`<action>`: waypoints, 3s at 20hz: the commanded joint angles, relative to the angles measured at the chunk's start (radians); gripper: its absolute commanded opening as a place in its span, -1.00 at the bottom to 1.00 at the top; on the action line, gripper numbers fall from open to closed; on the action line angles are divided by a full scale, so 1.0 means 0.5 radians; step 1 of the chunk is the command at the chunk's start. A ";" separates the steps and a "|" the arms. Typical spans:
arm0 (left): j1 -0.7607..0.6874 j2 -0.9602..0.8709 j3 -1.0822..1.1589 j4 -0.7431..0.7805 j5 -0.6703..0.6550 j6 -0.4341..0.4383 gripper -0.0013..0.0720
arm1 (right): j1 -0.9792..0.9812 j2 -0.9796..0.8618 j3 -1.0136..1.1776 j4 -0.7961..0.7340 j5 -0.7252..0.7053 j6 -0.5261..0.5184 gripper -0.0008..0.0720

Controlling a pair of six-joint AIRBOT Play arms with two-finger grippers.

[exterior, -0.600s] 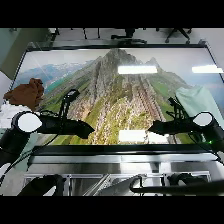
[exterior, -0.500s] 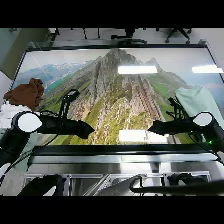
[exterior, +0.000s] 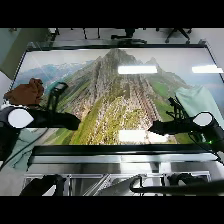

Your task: Fold the shirts.

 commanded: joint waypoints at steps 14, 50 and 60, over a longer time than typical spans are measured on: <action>1.185 -1.952 1.468 0.955 0.463 0.301 0.93 | 0.002 0.002 -0.001 0.001 -0.002 0.000 -0.91; -0.204 -1.374 1.601 -0.172 -0.390 -0.160 0.95 | -0.006 -0.004 0.001 0.216 -0.018 -0.008 0.26; 0.202 -0.694 -0.218 -0.390 -0.153 -0.056 0.95 | -0.004 -0.336 0.000 -0.016 -0.304 -0.137 0.67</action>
